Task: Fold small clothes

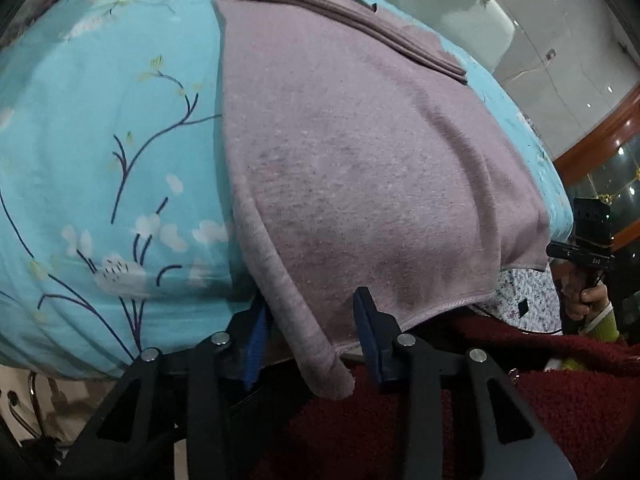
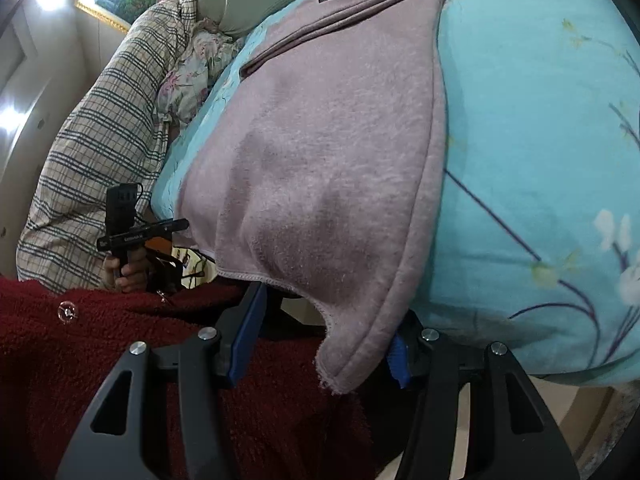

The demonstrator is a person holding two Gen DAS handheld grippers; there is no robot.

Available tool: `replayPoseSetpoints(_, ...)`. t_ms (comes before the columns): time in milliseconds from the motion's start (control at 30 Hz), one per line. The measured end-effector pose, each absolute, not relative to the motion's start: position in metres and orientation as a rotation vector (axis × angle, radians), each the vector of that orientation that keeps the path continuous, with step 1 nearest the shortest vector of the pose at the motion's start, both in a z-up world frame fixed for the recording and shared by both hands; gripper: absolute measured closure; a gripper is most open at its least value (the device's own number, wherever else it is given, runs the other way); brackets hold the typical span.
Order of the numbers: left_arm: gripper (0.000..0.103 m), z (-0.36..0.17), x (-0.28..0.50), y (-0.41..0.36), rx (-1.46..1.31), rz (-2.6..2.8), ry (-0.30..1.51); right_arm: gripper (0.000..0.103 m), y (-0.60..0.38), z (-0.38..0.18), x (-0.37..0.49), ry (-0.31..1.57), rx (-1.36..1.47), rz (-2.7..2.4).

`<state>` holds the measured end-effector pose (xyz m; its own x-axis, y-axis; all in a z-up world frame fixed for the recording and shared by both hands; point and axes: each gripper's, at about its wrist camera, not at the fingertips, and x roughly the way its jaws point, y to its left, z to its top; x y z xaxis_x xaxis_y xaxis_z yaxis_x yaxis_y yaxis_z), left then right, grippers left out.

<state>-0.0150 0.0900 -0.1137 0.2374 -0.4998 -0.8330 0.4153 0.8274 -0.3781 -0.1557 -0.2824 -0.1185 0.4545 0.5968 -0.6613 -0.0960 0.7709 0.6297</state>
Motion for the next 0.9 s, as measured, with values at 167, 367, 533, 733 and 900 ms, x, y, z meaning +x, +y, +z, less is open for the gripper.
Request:
replayPoseSetpoints(167,0.096,-0.115,-0.013,0.087,-0.054,-0.656,1.183,0.081,-0.284,-0.117,-0.161,1.013,0.541,0.425)
replayPoseSetpoints(367,0.099,-0.091,-0.029,0.089,-0.084,-0.724,1.07,0.095,-0.283,-0.098,-0.166,0.914,0.596,0.491)
replayPoseSetpoints(533,0.099,-0.056,-0.032,0.123,-0.265,-0.727,0.942,0.095,-0.298,-0.069,-0.169,0.724,0.705,0.582)
replayPoseSetpoints(733,0.099,-0.024,-0.025,0.149,-0.363,-0.706,0.841,0.095,-0.309,-0.047,-0.166,0.611,0.754,0.602)
replayPoseSetpoints(900,0.099,-0.003,-0.006,0.141,-0.362,-0.702,0.789,0.095,-0.313,-0.021,-0.149,0.526,0.735,0.582)
